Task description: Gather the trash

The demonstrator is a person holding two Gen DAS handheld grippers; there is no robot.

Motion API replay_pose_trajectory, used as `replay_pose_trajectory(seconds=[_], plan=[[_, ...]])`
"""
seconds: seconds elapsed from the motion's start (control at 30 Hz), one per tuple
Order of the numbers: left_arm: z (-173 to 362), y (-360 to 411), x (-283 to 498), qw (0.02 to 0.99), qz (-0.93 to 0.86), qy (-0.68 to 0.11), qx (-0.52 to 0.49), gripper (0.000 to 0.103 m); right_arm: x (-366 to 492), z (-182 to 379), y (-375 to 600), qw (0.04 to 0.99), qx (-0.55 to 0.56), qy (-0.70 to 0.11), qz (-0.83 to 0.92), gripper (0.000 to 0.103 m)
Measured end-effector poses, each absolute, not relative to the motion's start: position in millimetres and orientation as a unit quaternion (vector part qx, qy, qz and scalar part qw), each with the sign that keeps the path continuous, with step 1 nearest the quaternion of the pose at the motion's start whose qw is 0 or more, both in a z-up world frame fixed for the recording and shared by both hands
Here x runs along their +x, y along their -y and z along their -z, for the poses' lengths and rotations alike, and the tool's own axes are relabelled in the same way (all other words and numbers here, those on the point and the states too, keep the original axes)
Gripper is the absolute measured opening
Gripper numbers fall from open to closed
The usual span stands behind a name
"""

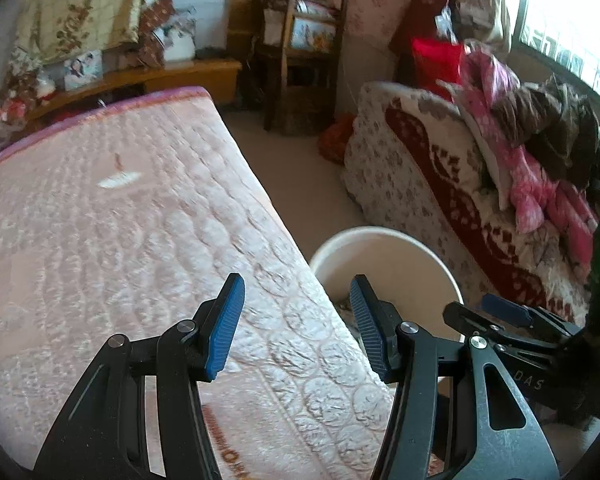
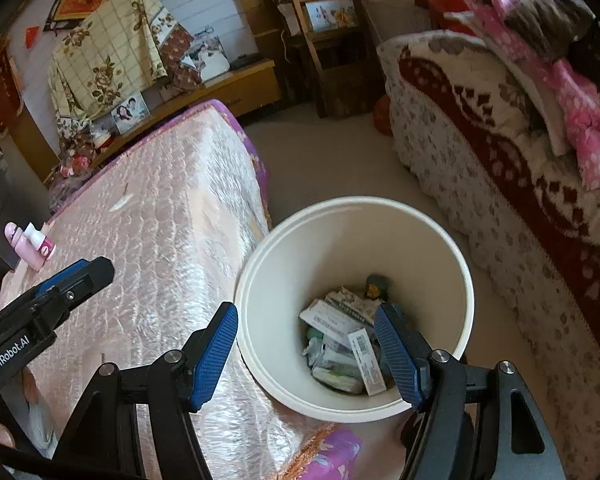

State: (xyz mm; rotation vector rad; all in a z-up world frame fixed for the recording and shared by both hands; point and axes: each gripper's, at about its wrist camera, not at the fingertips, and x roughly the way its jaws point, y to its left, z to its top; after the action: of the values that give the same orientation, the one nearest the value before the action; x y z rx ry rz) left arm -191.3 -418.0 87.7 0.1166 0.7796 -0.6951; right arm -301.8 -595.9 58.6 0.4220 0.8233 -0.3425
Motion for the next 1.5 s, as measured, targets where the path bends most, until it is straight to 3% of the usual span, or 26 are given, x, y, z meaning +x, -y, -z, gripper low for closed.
replay_pose_trajectory(seconds=[0.37,0.5,0.6,0.9,1.5], plan=[[-130,371,-211,0.905,0.307,-0.289,0.056,0.054,-314,-106,558,0.913,0.138,-0.329,0.198,0.07],[-141,357,-220,0.911,0.301,-0.275,0.056,0.061,-322,-120,547,0.92,0.13,-0.309,0.204,0.073],[-148,349,-229,0.913,0.306,-0.265,0.054,0.061,-328,-130,538,0.925,0.123,-0.294,0.207,0.074],[-166,329,-253,0.929,0.288,-0.229,0.045,0.061,-351,-156,515,0.936,0.105,-0.246,0.227,0.088],[-173,311,-266,0.931,0.287,-0.223,0.037,0.061,-364,-180,494,0.947,0.093,-0.218,0.216,0.091]])
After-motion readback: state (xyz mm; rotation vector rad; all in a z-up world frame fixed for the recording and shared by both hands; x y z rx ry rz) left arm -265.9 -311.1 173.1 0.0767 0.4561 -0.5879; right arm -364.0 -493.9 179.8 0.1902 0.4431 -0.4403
